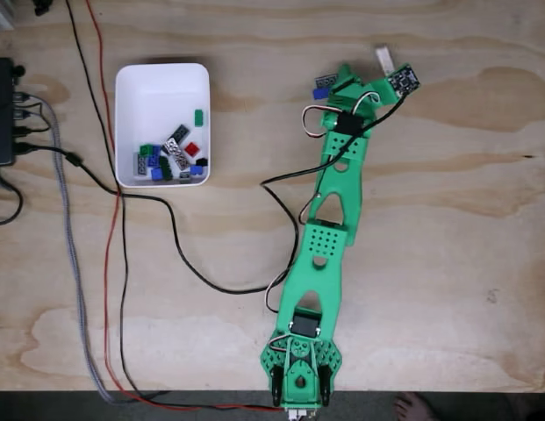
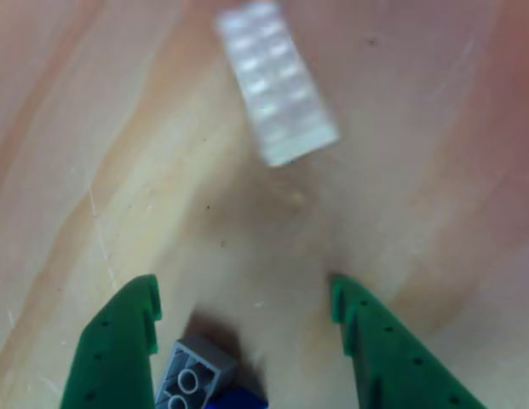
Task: Put all lego bricks in the bin.
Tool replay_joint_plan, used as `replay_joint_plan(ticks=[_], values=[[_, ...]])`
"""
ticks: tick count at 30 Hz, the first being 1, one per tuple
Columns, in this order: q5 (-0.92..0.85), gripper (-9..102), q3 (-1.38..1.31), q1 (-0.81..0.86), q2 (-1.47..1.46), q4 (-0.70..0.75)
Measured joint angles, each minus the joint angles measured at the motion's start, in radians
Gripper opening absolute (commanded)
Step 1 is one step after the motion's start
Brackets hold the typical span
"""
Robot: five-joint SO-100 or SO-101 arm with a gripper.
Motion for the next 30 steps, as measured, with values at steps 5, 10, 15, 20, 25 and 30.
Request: replay_joint_plan(ticks=[5,10,15,20,25,30], values=[[-0.058,7,-0.057,0.0,-0.031,0.026],[-0.097,18,-0.054,0.0,-0.031,0.046],[-0.038,25,0.19,-0.006,0.084,-0.046],[0.081,27,0.574,-0.061,0.313,-0.304],[0.124,25,0.486,-0.114,0.305,-0.255],[0.12,15,0.365,-0.227,0.216,-0.121]])
